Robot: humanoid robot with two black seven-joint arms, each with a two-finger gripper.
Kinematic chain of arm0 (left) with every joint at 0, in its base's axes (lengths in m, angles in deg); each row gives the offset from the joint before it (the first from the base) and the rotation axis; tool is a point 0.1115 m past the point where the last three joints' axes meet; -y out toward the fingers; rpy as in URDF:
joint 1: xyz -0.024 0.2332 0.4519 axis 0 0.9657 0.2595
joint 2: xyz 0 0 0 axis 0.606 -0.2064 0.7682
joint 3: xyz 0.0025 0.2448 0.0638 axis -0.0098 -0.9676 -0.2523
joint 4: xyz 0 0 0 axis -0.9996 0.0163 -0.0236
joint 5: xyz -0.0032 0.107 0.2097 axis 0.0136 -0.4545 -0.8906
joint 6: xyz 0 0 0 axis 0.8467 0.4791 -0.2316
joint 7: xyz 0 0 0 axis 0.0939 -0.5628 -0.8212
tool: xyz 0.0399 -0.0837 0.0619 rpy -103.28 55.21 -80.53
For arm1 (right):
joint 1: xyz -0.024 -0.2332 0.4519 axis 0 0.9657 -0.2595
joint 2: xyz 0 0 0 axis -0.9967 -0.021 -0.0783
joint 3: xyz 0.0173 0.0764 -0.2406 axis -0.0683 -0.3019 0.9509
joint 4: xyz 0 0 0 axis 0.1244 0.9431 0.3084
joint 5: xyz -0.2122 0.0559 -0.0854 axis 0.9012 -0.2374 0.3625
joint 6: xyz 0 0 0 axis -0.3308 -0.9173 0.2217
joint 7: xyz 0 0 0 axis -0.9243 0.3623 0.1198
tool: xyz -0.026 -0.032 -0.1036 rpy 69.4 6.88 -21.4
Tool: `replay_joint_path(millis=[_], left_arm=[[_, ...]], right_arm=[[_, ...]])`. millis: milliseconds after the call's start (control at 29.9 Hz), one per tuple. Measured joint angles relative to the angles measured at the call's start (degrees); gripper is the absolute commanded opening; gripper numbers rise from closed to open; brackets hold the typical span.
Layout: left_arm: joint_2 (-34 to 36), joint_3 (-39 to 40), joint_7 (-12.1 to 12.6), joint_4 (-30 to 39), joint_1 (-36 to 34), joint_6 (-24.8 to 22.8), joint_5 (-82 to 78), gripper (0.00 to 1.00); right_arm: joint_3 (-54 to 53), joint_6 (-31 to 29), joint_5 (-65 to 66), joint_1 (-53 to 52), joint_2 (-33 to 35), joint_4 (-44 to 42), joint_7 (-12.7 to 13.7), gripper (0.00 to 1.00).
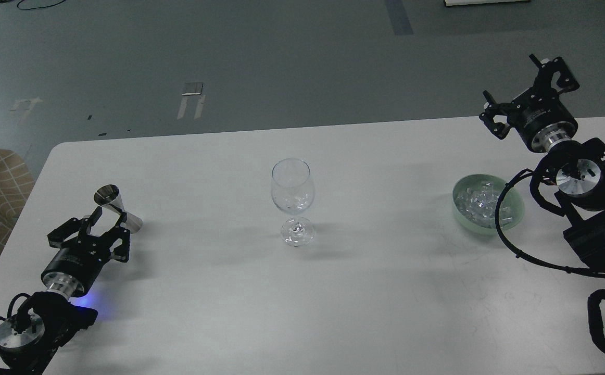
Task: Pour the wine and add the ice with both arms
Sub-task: 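Close the left gripper around the silver jigger, then lift the jigger with the left gripper off the table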
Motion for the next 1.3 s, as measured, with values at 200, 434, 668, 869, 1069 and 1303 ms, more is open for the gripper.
replay_joint_path(millis=[200, 434, 668, 869, 1069, 1303], left_arm=[[-0.32, 0.30, 0.18, -0.15, -0.10, -0.11, 0.00, 0.51], [-1.01, 0.45, 0.25, -0.03, -0.48, -0.11, -0.02, 0.80], [-1.74, 0.35, 0.88, -0.03, -0.80, -0.02, -0.11, 0.83], [-1.75, 0.34, 0.58, -0.54, -1.57, 0.24, -0.18, 0.83], [-1.74, 0.89, 0.26, -0.76, -1.98, -0.16, -0.18, 0.81], [-1.74, 1.07, 0.07, -0.76, -1.89, -2.93, -0.24, 0.77]], right_arm=[[-0.07, 0.00, 0.01, 0.19, -0.01, 0.00, 0.02, 1.00], [-0.08, 0.00, 0.01, 0.21, -0.01, 0.00, 0.01, 1.00], [-0.06, 0.00, 0.01, 0.30, 0.06, -0.07, -0.01, 1.00], [-0.02, 0.00, 0.01, 0.71, 0.04, -0.07, -0.01, 1.00], [-0.07, 0.00, 0.01, 0.72, 0.01, -0.01, -0.01, 1.00], [-0.09, 0.00, 0.01, 0.88, 0.69, -0.15, -0.01, 1.00]])
